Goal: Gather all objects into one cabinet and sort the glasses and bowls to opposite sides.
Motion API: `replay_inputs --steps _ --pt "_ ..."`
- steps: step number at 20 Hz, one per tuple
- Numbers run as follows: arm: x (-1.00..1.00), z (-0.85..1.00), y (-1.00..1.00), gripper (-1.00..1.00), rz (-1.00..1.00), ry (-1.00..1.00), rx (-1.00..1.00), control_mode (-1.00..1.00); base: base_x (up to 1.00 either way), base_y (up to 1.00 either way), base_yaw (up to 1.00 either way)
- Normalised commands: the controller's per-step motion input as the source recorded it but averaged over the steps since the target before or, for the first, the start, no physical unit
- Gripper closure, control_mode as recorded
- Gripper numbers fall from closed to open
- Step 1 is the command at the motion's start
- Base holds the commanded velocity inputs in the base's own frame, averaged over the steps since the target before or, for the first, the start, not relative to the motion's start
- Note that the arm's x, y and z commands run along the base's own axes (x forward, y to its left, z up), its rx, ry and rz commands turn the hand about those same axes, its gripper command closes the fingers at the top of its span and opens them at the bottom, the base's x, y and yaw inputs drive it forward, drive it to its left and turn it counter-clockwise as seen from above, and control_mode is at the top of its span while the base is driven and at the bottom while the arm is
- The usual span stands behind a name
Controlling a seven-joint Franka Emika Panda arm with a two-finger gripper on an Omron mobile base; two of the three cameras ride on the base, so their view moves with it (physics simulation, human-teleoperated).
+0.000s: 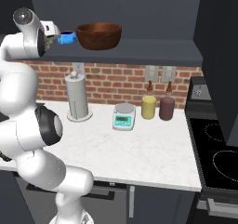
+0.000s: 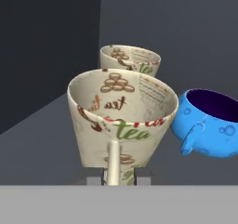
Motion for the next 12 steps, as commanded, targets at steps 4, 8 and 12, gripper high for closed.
replay_inputs --steps 4,8,12 --pt "0.0 0.0 0.0 -1.0 0.0 0.0 0.0 -1.0 0.0 0.0 0.0" --pt "0.0 0.0 0.0 -1.0 0.0 0.0 0.0 -1.0 0.0 0.0 0.0" --pt "-0.16 0.0 0.0 -1.0 0.0 0.0 0.0 -1.0 0.0 0.0 0.0"
